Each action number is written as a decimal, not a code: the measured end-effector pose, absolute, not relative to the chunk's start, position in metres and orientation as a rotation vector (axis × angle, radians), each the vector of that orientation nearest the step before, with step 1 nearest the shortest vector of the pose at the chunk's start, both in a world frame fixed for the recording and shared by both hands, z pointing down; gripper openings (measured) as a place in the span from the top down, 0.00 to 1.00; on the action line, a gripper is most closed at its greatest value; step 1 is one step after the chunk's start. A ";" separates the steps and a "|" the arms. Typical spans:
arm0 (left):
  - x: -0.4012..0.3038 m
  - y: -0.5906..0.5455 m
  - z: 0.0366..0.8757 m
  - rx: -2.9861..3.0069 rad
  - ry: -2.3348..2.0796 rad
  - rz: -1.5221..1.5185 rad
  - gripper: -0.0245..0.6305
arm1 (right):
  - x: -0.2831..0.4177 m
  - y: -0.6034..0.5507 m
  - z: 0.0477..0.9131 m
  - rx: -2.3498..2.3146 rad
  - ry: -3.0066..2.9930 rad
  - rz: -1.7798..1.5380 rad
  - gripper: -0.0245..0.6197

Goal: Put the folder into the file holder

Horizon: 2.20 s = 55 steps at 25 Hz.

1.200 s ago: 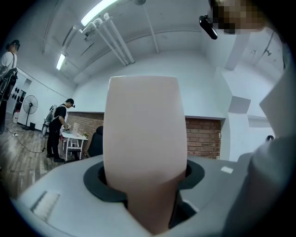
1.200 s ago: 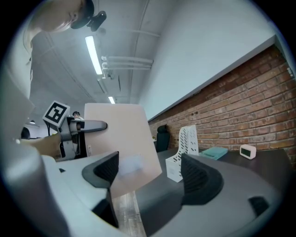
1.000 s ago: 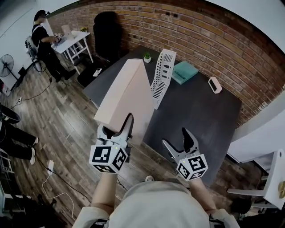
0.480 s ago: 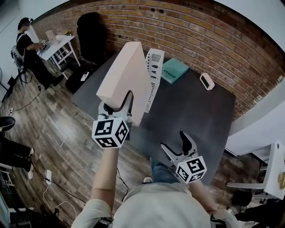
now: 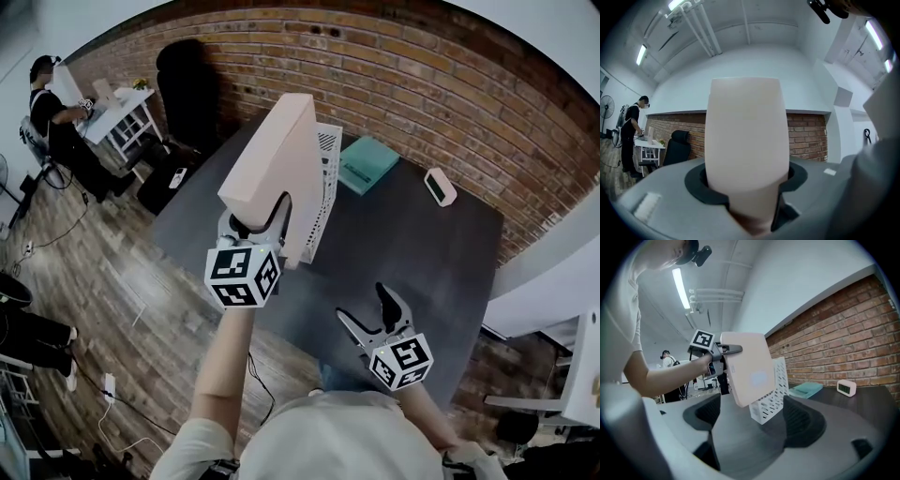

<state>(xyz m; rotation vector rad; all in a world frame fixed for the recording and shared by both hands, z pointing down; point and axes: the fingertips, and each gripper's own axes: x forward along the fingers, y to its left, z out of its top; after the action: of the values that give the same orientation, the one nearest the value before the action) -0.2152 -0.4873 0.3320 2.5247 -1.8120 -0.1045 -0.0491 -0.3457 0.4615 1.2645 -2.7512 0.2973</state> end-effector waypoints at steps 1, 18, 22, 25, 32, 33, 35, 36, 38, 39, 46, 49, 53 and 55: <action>-0.213 -0.493 0.332 2.528 -1.805 -0.105 0.56 | -0.048 -0.349 0.463 1.266 -2.748 0.302 0.33; -0.181 -0.562 0.330 2.542 -1.831 -0.107 0.56 | -0.028 -0.378 0.487 1.315 -2.701 0.373 0.33; -0.178 -0.570 0.347 2.533 -1.833 -0.086 0.55 | -0.023 -0.380 0.491 1.330 -2.689 0.390 0.33; -0.174 -0.572 0.366 2.523 -1.835 -0.064 0.55 | -0.018 -0.382 0.496 1.340 -2.679 0.402 0.33; -0.169 -0.575 0.413 2.495 -1.830 0.001 0.55 | -0.016 -0.383 0.501 1.340 -2.669 0.420 0.33; -0.169 -0.575 0.418 2.491 -1.829 0.008 0.55 | -0.016 -0.383 0.502 1.340 -2.667 0.421 0.33; -0.168 -0.575 0.429 2.486 -1.826 0.024 0.55 | -0.015 -0.383 0.503 1.339 -2.665 0.423 0.33; -0.167 -0.576 0.435 2.481 -1.822 0.037 0.55 | -0.015 -0.383 0.504 1.339 -2.663 0.424 0.33; -0.165 -0.576 0.447 2.470 -1.814 0.073 0.54 | -0.014 -0.383 0.505 1.340 -2.662 0.424 0.33; -0.165 -0.576 0.452 2.467 -1.813 0.088 0.54 | -0.014 -0.383 0.505 1.340 -2.661 0.425 0.33; -0.160 -0.576 0.459 2.466 -1.807 0.147 0.51 | -0.016 -0.379 0.498 1.338 -2.672 0.409 0.33; -0.158 -0.571 0.460 2.472 -1.776 0.206 0.50 | -0.016 -0.373 0.493 1.344 -2.682 0.395 0.33; -0.161 -0.544 0.458 2.467 -1.770 0.221 0.50 | -0.013 -0.357 0.486 1.362 -2.692 0.369 0.33; -0.165 -0.524 0.454 2.462 -1.779 0.198 0.50 | -0.011 -0.347 0.482 1.376 -2.693 0.359 0.33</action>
<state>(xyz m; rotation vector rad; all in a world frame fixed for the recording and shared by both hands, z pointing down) -0.1649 -0.5241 0.4545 2.4618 -1.7787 0.1976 -0.0106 -0.3475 0.4820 1.3756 -2.6927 0.3595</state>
